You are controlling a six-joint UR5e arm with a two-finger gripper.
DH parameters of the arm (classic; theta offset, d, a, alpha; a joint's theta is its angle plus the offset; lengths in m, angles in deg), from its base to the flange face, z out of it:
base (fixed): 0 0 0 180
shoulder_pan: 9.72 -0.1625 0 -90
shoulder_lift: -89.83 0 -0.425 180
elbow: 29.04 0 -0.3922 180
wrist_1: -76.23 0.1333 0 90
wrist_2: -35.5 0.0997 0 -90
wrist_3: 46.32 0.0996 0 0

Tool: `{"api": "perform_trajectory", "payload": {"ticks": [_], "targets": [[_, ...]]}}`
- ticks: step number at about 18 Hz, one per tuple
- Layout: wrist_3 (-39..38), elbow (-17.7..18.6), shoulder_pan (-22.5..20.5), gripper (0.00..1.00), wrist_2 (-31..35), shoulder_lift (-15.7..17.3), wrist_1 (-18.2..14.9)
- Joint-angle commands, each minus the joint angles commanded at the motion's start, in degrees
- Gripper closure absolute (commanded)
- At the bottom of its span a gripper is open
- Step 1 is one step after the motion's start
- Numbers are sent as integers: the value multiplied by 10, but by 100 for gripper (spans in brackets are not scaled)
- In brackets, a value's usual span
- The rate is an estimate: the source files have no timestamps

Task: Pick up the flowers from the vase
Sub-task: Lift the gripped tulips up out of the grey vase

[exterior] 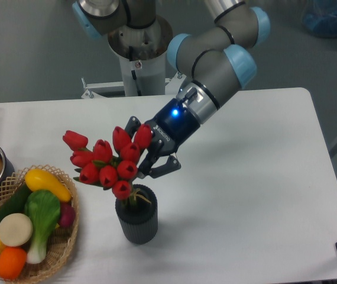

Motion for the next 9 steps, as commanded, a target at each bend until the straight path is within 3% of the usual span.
{"api": "perform_trajectory", "payload": {"ticks": [4,7,9], "targets": [[-48,-24,1,57,-1,11,0],[-134,-72,1,57,-1,11,0],[-150,-89,1,57,-1,11,0]]}}
